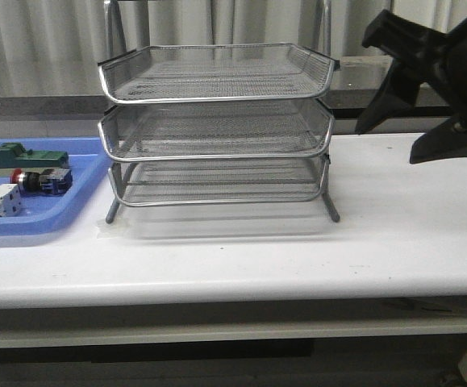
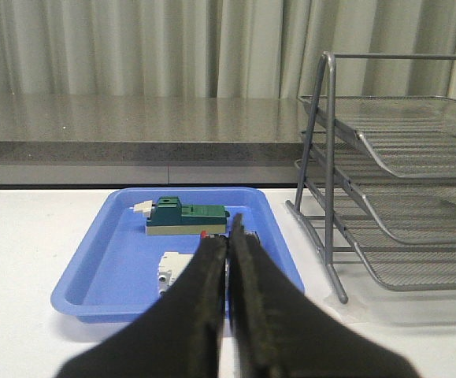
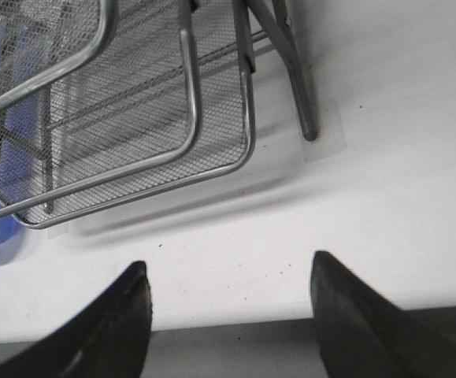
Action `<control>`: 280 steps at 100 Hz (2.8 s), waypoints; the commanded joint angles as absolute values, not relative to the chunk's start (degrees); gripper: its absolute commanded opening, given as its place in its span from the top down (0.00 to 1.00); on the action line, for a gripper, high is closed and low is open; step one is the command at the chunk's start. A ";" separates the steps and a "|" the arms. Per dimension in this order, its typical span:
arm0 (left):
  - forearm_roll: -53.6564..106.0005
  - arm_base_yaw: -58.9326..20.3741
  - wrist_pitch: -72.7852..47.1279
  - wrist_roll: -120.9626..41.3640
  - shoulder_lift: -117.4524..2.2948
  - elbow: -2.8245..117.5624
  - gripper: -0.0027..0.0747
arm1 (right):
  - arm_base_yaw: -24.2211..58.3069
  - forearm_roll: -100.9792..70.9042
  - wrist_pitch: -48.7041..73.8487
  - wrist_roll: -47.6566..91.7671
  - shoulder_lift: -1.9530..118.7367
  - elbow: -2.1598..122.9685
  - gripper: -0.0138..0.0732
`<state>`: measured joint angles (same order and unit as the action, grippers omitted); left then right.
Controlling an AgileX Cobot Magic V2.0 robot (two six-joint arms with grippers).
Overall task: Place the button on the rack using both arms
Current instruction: 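Reach the right gripper to the front rim of the middle mesh tray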
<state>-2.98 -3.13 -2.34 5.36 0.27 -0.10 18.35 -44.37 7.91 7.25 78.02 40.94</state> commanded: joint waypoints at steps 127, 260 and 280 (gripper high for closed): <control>-2.54 -2.75 2.32 5.81 2.18 -2.75 0.96 | 16.41 -81.03 8.95 40.04 84.43 50.79 0.32; -2.54 -2.75 2.32 5.81 2.18 -2.75 0.96 | 12.27 -110.41 31.44 68.04 101.03 57.40 0.32; -2.54 -2.75 2.32 5.81 2.18 -2.75 0.96 | 12.27 -110.41 31.53 68.04 102.59 58.72 0.32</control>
<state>-2.98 -3.13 -2.34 5.36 0.27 -0.10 12.51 -103.40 28.27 67.13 104.55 56.80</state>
